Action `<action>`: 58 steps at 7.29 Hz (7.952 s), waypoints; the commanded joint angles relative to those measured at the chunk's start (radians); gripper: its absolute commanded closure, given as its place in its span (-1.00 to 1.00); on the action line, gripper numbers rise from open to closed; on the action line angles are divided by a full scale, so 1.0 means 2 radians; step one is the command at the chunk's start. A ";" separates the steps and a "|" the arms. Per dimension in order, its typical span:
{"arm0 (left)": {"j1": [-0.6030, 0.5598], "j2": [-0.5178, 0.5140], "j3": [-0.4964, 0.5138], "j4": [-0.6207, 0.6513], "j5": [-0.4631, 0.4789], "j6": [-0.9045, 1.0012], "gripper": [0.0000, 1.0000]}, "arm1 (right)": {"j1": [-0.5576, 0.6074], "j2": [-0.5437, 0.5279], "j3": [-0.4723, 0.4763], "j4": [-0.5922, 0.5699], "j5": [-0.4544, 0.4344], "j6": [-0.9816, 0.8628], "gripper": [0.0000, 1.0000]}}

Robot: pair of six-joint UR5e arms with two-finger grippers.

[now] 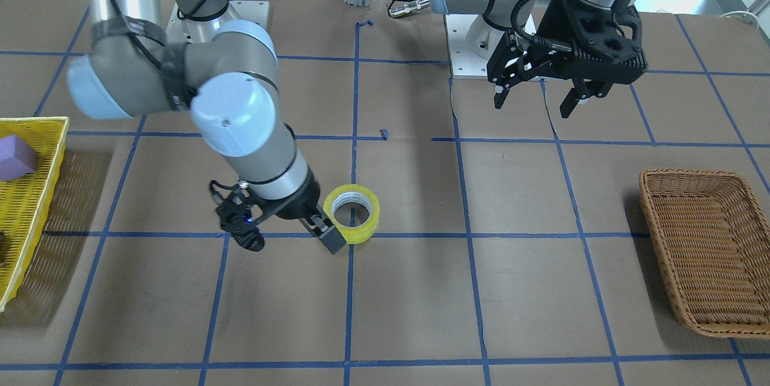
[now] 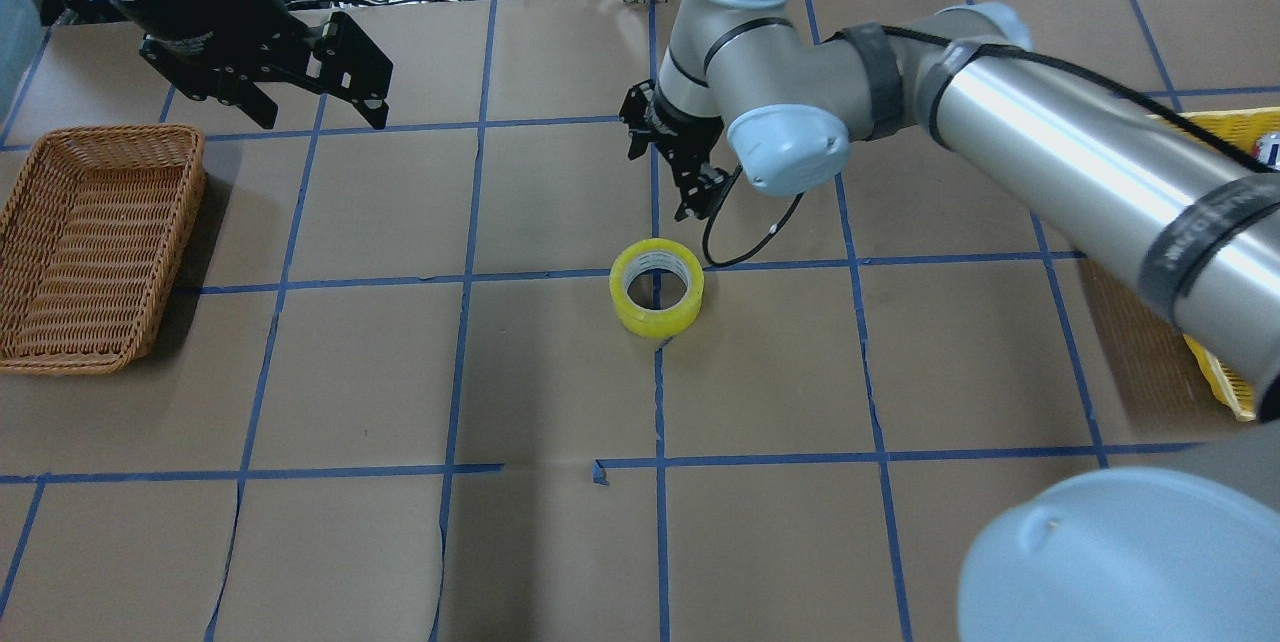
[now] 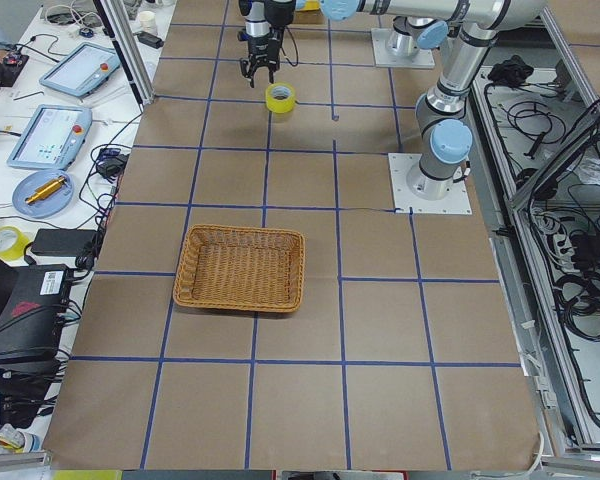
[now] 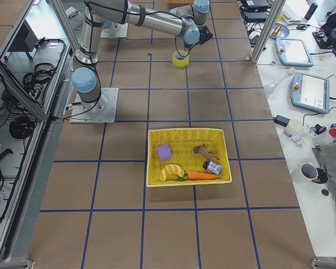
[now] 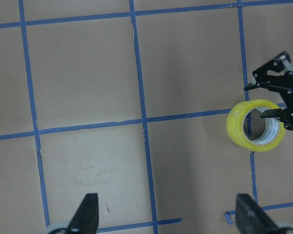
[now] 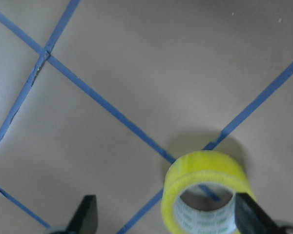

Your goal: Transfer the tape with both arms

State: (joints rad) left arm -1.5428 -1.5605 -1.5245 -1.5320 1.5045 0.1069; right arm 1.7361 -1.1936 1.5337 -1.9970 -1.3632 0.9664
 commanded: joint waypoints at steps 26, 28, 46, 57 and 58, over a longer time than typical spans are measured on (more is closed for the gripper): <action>0.104 -0.148 -0.023 0.103 0.050 0.165 1.00 | -0.090 -0.219 0.002 0.264 -0.082 -0.505 -1.00; 0.220 -0.178 0.018 0.107 0.049 0.338 1.00 | -0.090 -0.218 0.003 0.264 -0.086 -0.506 -1.00; -0.005 -0.136 0.056 -0.017 0.065 0.068 -1.00 | -0.090 -0.214 0.013 0.264 -0.091 -0.505 -1.00; 0.000 0.024 -0.002 0.002 0.062 0.007 -1.00 | -0.090 -0.214 0.016 0.261 -0.112 -0.505 -1.00; 0.000 0.029 -0.004 -0.028 0.056 0.007 -1.00 | -0.090 -0.214 0.016 0.261 -0.112 -0.505 -1.00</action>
State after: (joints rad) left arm -1.5437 -1.5112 -1.5237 -1.5706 1.6249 0.1255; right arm 1.5570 -1.6214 1.5662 -1.4741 -1.5870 -0.0445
